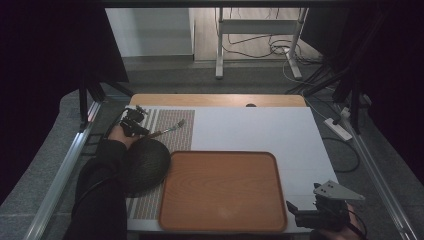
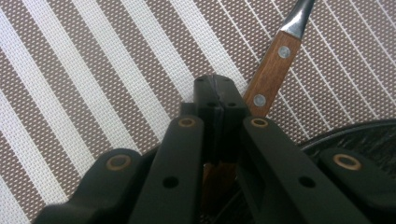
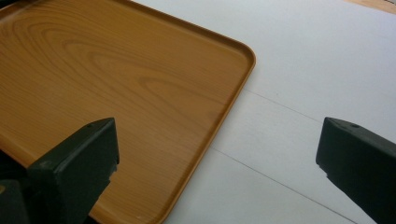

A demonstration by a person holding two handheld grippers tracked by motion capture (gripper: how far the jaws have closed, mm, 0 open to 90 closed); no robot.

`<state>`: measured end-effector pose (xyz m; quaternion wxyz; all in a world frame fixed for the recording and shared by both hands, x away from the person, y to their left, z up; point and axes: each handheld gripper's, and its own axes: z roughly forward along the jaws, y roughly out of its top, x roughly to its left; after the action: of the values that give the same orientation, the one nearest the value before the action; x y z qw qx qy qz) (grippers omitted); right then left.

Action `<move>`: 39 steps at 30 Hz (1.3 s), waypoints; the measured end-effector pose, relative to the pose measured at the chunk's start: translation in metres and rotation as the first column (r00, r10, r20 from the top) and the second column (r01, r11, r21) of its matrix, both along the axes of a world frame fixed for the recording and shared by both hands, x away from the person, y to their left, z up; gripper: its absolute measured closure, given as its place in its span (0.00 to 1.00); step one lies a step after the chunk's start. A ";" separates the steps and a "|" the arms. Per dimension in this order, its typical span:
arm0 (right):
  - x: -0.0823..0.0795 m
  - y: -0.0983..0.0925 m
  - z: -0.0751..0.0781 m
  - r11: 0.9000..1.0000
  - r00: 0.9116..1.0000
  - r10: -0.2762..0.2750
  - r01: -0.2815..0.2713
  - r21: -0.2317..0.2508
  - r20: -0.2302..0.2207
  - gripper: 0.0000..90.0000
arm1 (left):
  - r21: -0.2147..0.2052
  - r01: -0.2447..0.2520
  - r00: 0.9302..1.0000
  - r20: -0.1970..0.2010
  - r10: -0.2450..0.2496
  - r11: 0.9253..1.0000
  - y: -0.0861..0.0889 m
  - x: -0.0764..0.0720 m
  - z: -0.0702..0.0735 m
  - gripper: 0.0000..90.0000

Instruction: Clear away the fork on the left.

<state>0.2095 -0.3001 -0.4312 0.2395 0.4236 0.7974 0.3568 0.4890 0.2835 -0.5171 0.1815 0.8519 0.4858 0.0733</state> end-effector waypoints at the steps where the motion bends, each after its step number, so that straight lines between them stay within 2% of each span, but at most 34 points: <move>1: 0.000 0.000 0.000 1.000 1.000 0.000 0.000 0.000 0.000 0.00 | -0.003 0.002 1.000 0.001 -0.002 1.000 0.001 0.000 0.000 0.99; 3: 0.000 0.000 0.000 1.000 1.000 0.000 0.000 0.001 0.002 0.00 | -0.012 0.007 1.000 0.005 -0.007 1.000 0.002 0.000 0.001 0.99; 4: 0.000 0.000 0.000 1.000 1.000 0.000 0.000 0.002 0.004 0.00 | -0.019 0.001 1.000 0.019 -0.001 1.000 0.004 0.000 0.002 0.94; 5: 0.000 0.000 0.000 1.000 1.000 0.000 0.000 0.002 0.004 0.00 | -0.033 -0.010 0.999 0.034 0.012 0.999 0.005 0.000 0.005 0.94; 6: 0.000 0.000 0.000 1.000 1.000 0.001 -0.001 0.002 0.004 0.00 | -0.057 -0.018 0.999 0.048 0.021 0.998 0.008 0.000 0.008 0.90; 8: 0.000 0.000 0.000 1.000 1.000 -0.001 0.001 0.003 0.002 0.00 | -0.073 -0.025 0.996 0.080 0.031 0.997 0.009 -0.001 0.013 0.81; 10: 0.000 0.000 0.000 1.000 1.000 0.000 0.000 0.003 0.002 0.00 | -0.094 -0.022 0.995 0.099 0.032 0.995 0.010 -0.001 0.015 0.66; 12: 0.000 0.000 0.000 1.000 1.000 0.001 -0.001 0.001 0.003 0.00 | -0.109 -0.014 0.995 0.093 0.024 0.994 0.008 0.000 0.016 0.52; 15: 0.000 0.000 0.000 1.000 1.000 0.001 -0.001 -0.002 0.002 0.00 | -0.100 0.002 0.996 0.085 0.006 0.995 0.001 0.002 0.013 0.31; 20: 0.000 0.000 0.000 1.000 1.000 0.003 -0.003 0.000 0.003 0.00 | -0.109 0.036 0.997 0.065 -0.029 0.993 -0.012 0.006 0.009 0.08; 21: 0.000 0.000 0.000 1.000 1.000 0.002 -0.002 0.001 0.003 0.00 | -0.105 0.054 0.997 0.058 -0.048 0.993 -0.016 0.007 0.008 0.03; 22: 0.000 0.000 0.000 1.000 1.000 0.004 -0.004 0.001 0.003 0.00 | -0.084 0.054 0.997 0.063 -0.049 0.995 -0.019 0.007 0.008 0.00; 23: 0.000 0.000 0.000 1.000 1.000 0.004 -0.004 0.001 0.003 0.00 | -0.058 0.054 0.997 0.062 -0.050 0.997 -0.021 0.008 0.007 0.00; 28: 0.000 0.000 0.000 1.000 1.000 0.005 -0.005 0.002 0.004 0.00 | -0.015 0.069 0.997 0.039 -0.068 0.998 -0.028 0.010 0.001 0.00; 30: 0.000 0.000 0.000 1.000 1.000 0.006 -0.006 0.001 0.003 0.00 | 0.022 0.055 0.998 0.042 -0.056 0.998 -0.029 0.011 0.000 0.02; 31: 0.000 0.000 0.000 1.000 1.000 0.007 -0.007 0.001 0.004 0.00 | 0.034 0.051 0.998 0.041 -0.052 0.998 -0.028 0.011 -0.001 0.04; 33: 0.000 0.000 0.000 1.000 1.000 0.007 -0.007 0.001 0.004 0.00 | 0.022 0.059 0.998 0.021 -0.059 0.998 -0.027 0.011 -0.001 0.15; 35: 0.000 0.000 0.000 1.000 1.000 0.008 -0.008 0.001 0.003 0.00 | 0.027 0.073 0.997 0.022 -0.074 0.997 -0.027 0.011 -0.001 0.20; 37: -0.001 0.000 0.000 1.000 1.000 0.008 -0.008 0.001 0.004 0.00 | 0.036 0.085 0.996 0.018 -0.086 0.996 -0.027 0.010 -0.002 0.31; 39: -0.001 0.000 0.000 1.000 1.000 0.009 -0.009 0.001 0.004 0.00 | 0.016 0.109 0.994 0.023 -0.109 0.994 -0.026 0.010 -0.001 0.38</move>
<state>0.2089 -0.3002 -0.4310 0.2394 0.4195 0.7986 0.3591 0.4986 0.2579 -0.5182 0.1845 0.8775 0.4358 0.0772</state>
